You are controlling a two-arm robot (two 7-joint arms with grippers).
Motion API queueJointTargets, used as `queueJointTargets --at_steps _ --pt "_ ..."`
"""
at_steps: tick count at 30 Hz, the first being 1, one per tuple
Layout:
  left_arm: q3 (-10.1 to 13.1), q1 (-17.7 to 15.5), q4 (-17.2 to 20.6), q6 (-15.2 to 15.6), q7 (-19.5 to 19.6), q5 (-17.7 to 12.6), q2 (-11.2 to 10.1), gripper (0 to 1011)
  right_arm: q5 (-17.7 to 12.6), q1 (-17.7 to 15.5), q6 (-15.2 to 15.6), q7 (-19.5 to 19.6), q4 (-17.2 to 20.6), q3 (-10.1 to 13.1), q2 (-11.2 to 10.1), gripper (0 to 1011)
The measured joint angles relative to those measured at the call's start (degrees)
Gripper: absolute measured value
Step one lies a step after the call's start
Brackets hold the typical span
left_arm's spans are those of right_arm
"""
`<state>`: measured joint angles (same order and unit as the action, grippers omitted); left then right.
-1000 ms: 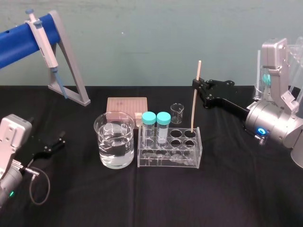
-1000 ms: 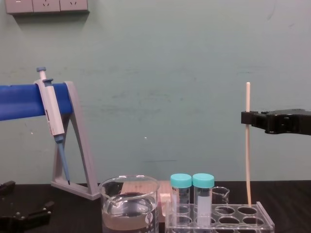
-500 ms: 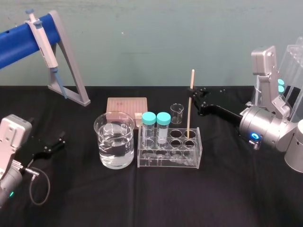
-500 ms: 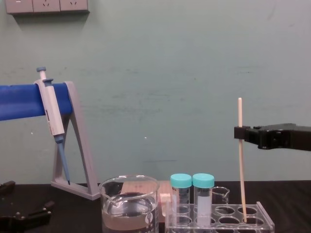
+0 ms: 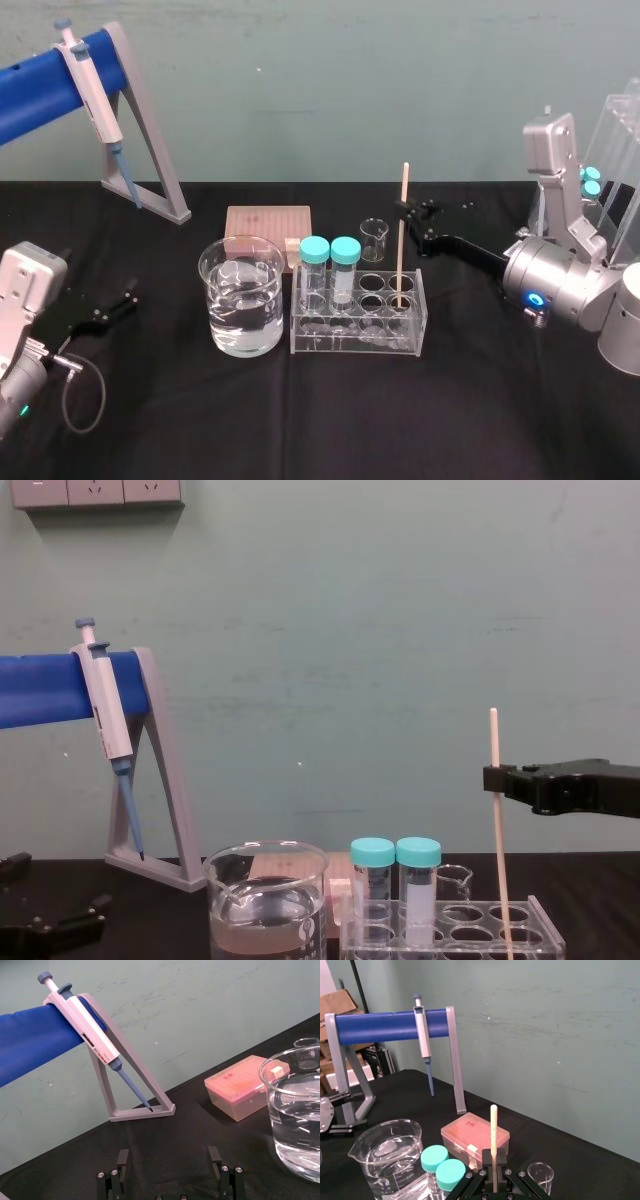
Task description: Hold the thermometer with one hand and immerse one end into the beaker, then reinsert it into the test tube rack.
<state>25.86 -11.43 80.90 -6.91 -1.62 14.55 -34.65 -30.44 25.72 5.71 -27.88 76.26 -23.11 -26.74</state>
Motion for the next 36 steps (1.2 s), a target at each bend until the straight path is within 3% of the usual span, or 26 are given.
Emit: queueJointTargets --at_steps 36 --pt "0.0 0.0 0.0 0.0 0.0 0.0 0.0 1004 1.1 -0.4 0.1 0.0 -0.5 0.5 0.3 44"
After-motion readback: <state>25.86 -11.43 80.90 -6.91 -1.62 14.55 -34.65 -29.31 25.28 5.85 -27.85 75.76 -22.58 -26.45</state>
